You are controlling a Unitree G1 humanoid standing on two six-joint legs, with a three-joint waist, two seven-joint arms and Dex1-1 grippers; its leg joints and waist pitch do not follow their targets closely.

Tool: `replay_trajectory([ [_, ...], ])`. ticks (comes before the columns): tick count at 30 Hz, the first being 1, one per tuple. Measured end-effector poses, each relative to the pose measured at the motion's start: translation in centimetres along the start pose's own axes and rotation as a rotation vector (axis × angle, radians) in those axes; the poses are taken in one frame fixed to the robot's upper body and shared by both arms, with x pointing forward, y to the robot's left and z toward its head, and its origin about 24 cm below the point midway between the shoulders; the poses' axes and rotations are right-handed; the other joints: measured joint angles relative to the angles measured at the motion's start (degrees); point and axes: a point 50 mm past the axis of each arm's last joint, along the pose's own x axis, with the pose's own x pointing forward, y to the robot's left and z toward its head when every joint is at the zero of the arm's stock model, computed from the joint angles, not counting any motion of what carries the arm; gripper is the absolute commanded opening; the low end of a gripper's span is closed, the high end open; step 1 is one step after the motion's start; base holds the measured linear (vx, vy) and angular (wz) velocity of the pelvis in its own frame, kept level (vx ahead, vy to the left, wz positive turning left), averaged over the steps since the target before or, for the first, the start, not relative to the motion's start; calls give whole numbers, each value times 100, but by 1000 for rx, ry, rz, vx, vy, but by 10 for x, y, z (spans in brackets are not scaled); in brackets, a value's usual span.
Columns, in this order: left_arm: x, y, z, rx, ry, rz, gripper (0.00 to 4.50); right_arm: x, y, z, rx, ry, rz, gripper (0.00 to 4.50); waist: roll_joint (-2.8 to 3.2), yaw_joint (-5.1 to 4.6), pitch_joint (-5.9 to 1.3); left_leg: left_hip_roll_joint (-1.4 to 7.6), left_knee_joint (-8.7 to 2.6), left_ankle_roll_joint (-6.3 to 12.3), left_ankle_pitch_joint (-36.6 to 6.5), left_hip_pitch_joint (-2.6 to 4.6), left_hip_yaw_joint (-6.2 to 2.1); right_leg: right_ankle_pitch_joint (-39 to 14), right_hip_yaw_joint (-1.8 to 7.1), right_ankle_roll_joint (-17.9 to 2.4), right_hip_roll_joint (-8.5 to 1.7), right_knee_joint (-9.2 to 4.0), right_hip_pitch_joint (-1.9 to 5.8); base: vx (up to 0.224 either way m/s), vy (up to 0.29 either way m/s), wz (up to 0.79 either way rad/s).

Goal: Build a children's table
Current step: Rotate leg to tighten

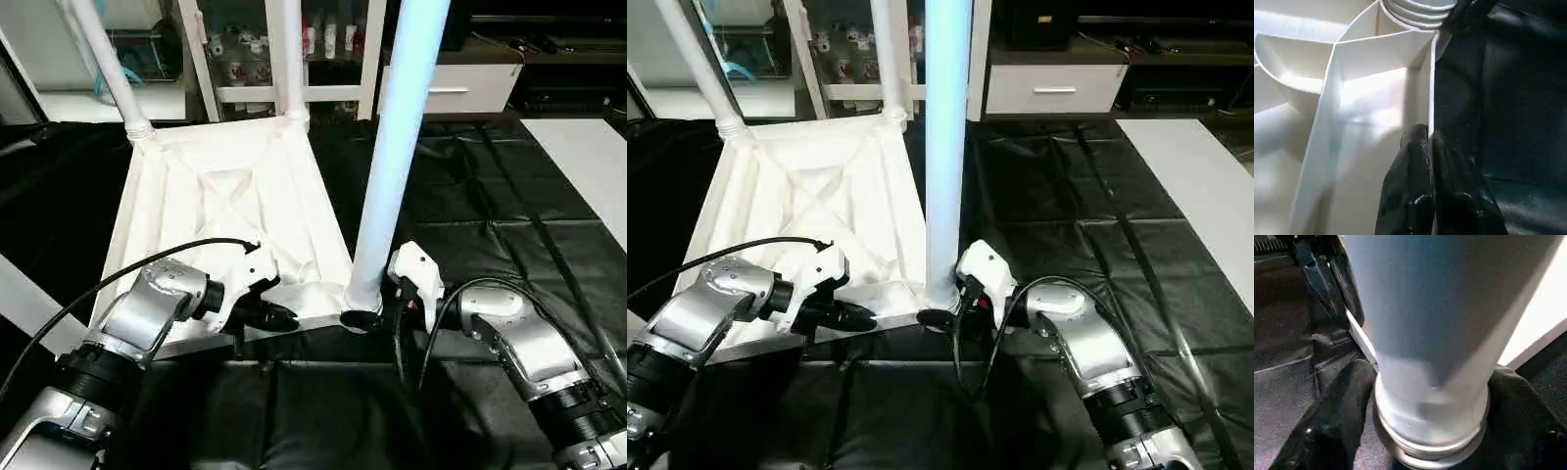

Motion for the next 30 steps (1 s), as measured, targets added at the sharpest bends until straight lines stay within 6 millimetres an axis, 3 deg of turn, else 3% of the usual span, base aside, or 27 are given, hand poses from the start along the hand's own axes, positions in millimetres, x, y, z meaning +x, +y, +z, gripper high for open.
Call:
replay_trajectory([
  [4, 0, 0, -1, -3, 3, -2, 0, 0, 0, -1, 1, 0, 7, 280, -1, -3, 0, 0, 10, 0, 0, 1, 0, 0, 1, 0, -1, 7, 2, 0, 0, 0],
  [11, -3, 1, -3, -10, 8, 14, 0, 11, 1, -1, 32, -37, -14, 271, -13, -37, -6, 1, 13, -2, 0, 15, 0, 0, 5, 0, -1, 29, 3, 0, 0, 0],
  [19, 16, 30, 7, -34, -39, 221, 0, 43, -24, 3, 162, -80, -361, 270, -29, -203, 3, 2, 16, -28, 14, 39, -17, -20, 2, 34, -1, 60, -3, -42, -6, -1],
  [25, 40, 45, 22, -71, -61, 380, 0, 65, -39, 9, 245, -79, -674, 270, -1, -202, 20, 1, 11, -29, 14, 38, -32, -25, -26, 42, -4, -10, -10, -40, 4, 1],
  [30, 49, 48, 29, -91, -70, 419, 0, 72, -39, 10, 275, -82, -807, 270, 23, -204, 34, -13, -14, -28, 13, 21, -32, -29, -39, 49, -15, -105, 13, -12, 2, 1],
])
